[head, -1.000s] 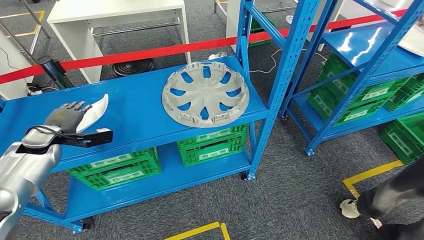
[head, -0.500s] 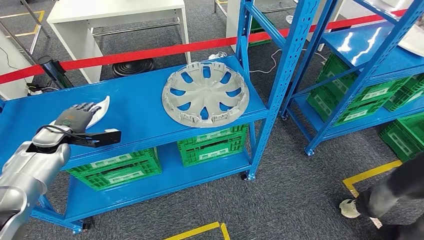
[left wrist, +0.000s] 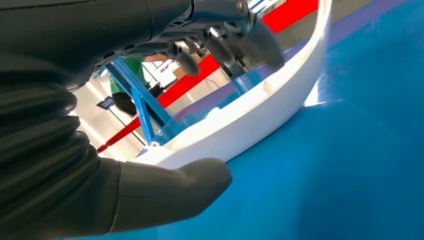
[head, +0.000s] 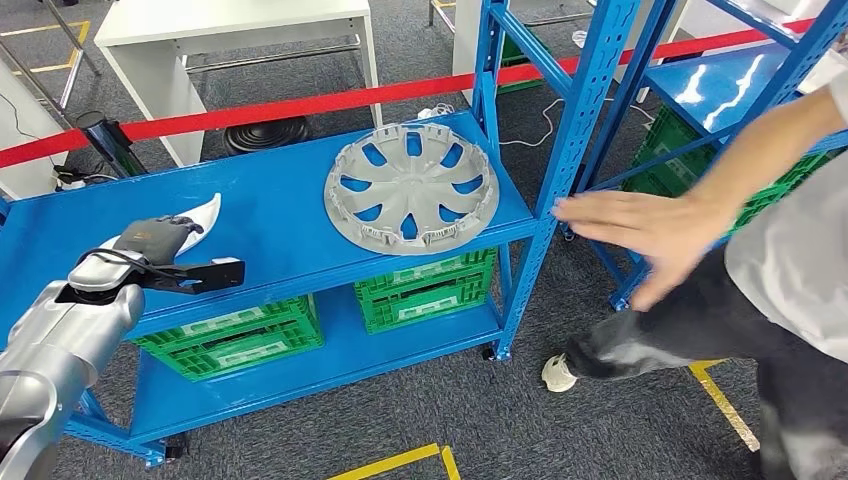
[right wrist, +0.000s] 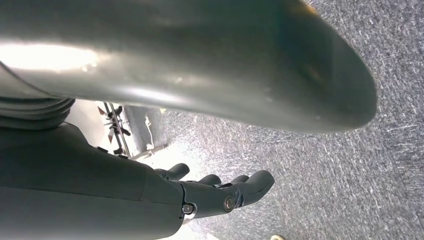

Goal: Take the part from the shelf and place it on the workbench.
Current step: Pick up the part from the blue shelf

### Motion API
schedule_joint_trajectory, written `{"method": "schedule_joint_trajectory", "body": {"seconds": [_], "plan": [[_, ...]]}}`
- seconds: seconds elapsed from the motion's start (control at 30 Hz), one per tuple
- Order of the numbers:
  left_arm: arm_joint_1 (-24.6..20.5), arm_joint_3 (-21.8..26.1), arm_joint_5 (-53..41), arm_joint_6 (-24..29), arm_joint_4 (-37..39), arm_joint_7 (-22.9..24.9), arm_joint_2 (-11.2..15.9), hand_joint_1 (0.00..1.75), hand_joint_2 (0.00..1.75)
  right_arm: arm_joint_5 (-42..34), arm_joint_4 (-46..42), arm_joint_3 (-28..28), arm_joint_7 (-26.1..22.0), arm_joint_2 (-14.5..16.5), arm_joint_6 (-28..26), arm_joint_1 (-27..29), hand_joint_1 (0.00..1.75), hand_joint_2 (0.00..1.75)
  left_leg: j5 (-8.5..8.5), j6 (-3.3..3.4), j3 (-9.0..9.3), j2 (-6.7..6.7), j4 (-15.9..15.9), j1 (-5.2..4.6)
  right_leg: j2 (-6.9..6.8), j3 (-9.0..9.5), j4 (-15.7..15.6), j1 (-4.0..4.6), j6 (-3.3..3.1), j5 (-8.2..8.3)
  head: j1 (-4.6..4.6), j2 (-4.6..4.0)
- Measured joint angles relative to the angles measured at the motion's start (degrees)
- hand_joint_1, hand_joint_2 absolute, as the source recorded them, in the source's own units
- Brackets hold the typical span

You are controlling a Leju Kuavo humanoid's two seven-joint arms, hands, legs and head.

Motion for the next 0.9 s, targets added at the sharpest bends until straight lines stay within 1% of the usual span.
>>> {"method": "schedule_joint_trajectory", "body": {"seconds": [0.2,0.33,0.4,0.57,0.63,0.77,0.9], "plan": [[-1.5,0.01,-0.72,-1.66,0.11,0.84,-1.31,1.75,1.75,-0.86,0.0,-0.14,0.01,0.17,-1.14,0.1,0.0,0.0,0.0,0.0,0.0,0.0,0.0,0.0,0.0,0.01,0.0,-0.01,0.0,0.0,0.01,0.0],[-1.9,0.07,-0.56,-1.95,0.26,1.35,-1.35,1.75,1.75,-0.88,0.0,-0.24,0.01,0.54,-1.35,0.35,0.0,0.0,0.0,0.0,0.0,0.0,-0.01,0.0,0.0,0.02,0.01,0.01,0.0,0.0,0.01,0.0],[-1.71,0.35,0.03,-1.84,0.34,1.55,-0.6,1.75,1.75,-0.4,0.0,-0.24,0.01,0.72,-0.84,0.37,0.0,0.0,-0.02,-0.02,0.01,0.05,-0.04,-0.01,0.06,0.03,0.01,0.04,0.0,0.0,0.01,0.0],[-0.04,2.11,1.43,-0.61,0.43,1.02,2.98,1.75,1.75,0.73,-0.07,-0.24,0.01,1.27,-0.13,0.36,0.0,0.0,-0.04,-0.07,0.09,0.17,-0.11,0.0,0.15,0.01,0.01,0.05,-0.03,-0.03,-0.01,0.0],[0.63,2.73,1.54,-0.54,0.44,0.96,3.96,1.75,1.75,0.86,-0.15,-0.24,0.0,1.44,-0.01,0.25,0.0,0.0,-0.04,-0.07,0.09,0.09,-0.12,0.0,0.06,0.03,0.02,0.06,-0.03,-0.08,-0.01,0.0],[1.41,3.54,1.54,-0.76,0.44,1.18,5.05,1.75,1.75,0.93,-0.44,-0.24,0.01,1.68,0.02,0.05,0.0,0.0,-0.04,-0.07,0.08,0.03,-0.12,0.0,0.01,0.07,0.02,0.05,-0.02,-0.11,0.0,0.0],[1.6,3.98,1.52,-0.79,0.45,1.21,5.51,1.75,1.75,0.96,-0.72,-0.24,0.01,1.91,0.02,0.04,0.0,0.0,-0.04,-0.07,0.08,0.02,-0.12,0.0,0.01,0.08,0.01,0.02,-0.02,-0.11,0.01,-0.01]]}}
